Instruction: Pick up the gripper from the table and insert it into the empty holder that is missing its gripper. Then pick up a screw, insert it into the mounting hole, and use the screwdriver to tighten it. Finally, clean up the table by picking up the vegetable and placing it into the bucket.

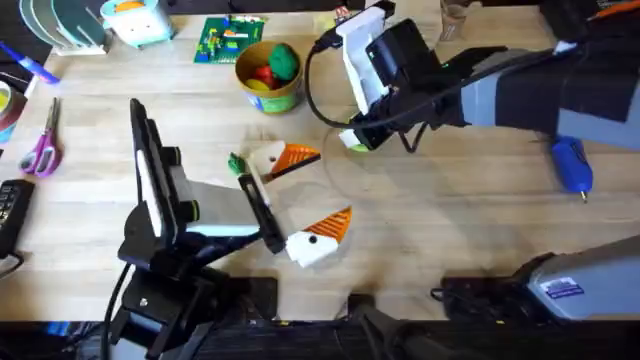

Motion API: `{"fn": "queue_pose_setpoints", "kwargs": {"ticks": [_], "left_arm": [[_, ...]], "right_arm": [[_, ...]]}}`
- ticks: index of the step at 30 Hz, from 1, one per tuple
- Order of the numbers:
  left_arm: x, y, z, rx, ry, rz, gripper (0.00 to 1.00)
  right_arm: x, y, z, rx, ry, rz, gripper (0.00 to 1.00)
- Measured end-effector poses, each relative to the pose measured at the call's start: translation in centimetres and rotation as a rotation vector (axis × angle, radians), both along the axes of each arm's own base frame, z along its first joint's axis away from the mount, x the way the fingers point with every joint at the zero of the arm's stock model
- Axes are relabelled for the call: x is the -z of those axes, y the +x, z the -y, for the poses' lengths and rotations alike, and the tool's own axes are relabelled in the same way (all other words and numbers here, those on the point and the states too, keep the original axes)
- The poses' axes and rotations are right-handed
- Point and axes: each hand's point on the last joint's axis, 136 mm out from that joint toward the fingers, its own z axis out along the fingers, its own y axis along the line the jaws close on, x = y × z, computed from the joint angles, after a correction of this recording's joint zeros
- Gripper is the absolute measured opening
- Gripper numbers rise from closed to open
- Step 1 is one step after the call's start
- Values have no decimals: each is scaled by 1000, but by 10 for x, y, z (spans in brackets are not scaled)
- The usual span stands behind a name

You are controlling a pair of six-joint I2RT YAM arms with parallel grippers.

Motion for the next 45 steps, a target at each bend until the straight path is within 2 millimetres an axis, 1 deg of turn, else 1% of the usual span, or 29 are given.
{"fn": "queue_pose_setpoints", "kwargs": {"ticks": [4,6,8,21,24,30,35,37,39,42,45], "left_arm": [[0,0,0,0,0,0,992],[0,0,0,0,0,0,992],[0,0,0,0,0,0,994],[0,0,0,0,0,0,993],[0,0,0,0,0,0,993],[0,0,0,0,0,0,993],[0,0,0,0,0,0,992],[0,0,0,0,0,0,992],[0,0,0,0,0,0,992],[0,0,0,0,0,0,993],[0,0,0,0,0,0,993]], "right_arm": [[0,0,0,0,0,1,135],[-1,1,-1,-1,2,5,55],[-2,2,-1,1,2,7,12],[-3,2,1,5,-11,1,8],[-8,4,1,7,-17,6,8],[-19,10,9,10,-81,22,8],[-25,9,13,1,-116,13,8],[-32,8,15,-14,-134,5,8],[-43,8,15,-28,-144,7,8],[-68,10,14,-43,-149,15,7],[-99,14,9,-54,-139,37,7]]}}
